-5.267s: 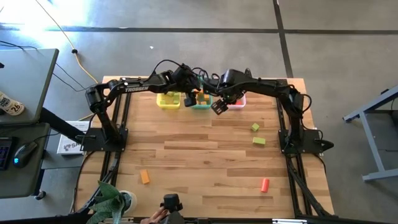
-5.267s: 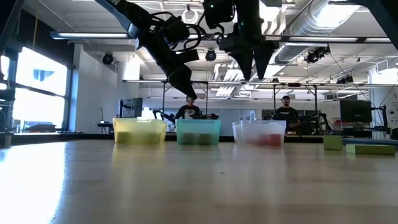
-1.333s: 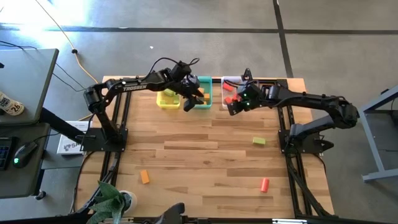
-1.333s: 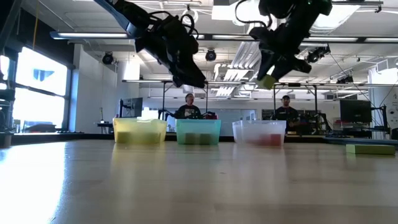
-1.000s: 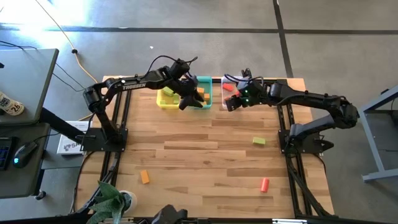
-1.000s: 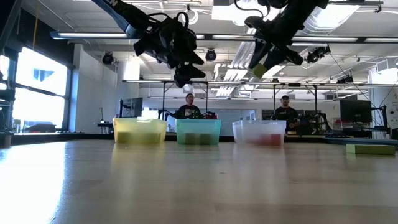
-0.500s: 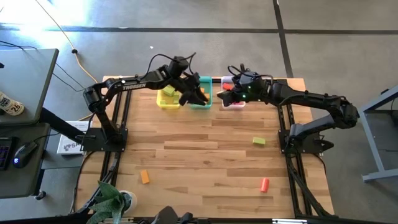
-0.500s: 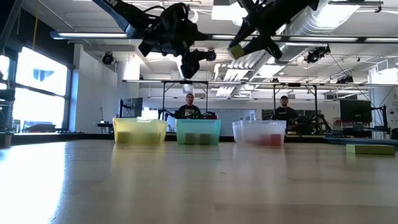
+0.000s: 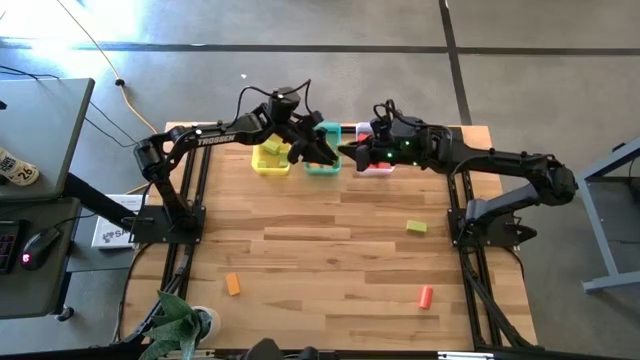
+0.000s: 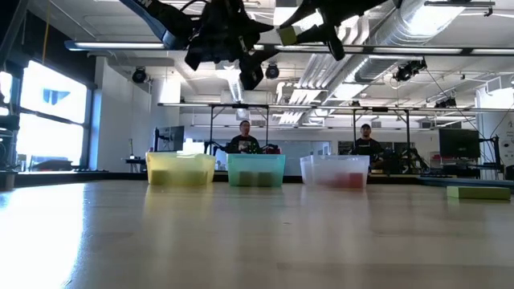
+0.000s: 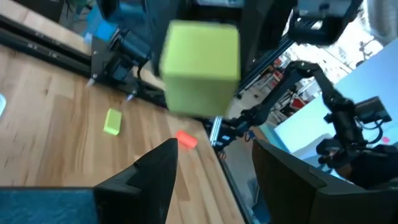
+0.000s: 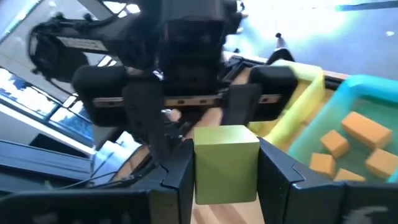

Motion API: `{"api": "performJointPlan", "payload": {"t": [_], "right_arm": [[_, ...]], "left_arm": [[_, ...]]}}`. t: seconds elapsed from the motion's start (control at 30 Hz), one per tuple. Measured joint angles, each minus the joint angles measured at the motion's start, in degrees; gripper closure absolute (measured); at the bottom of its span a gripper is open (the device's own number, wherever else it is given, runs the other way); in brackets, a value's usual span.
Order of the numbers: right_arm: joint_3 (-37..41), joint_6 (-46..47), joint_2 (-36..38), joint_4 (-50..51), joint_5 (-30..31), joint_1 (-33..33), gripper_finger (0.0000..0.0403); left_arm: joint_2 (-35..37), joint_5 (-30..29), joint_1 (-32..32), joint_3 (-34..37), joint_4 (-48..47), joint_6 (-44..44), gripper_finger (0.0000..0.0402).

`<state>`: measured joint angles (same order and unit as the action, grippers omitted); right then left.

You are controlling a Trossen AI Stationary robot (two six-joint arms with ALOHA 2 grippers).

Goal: Sort & place blocks by color
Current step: Put the green block into the yellow bin

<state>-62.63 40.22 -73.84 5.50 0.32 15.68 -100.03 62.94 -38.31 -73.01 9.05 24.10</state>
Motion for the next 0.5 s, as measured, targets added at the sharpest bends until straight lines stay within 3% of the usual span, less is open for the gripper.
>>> {"api": "performJointPlan", "payload": {"t": [0.3, 0.5], "right_arm": [[0.0, 1.9, 0.0, -0.8, 1.9, -2.5, 0.0299], [0.0, 3.3, 0.0, -0.8, 4.3, -3.6, 0.0299]], "left_arm": [[0.0, -0.4, 0.1, 0.0, 9.0, 7.2, 0.0204], [0.0, -0.5, 0.3, 0.0, 10.4, 7.3, 0.0204]]}}
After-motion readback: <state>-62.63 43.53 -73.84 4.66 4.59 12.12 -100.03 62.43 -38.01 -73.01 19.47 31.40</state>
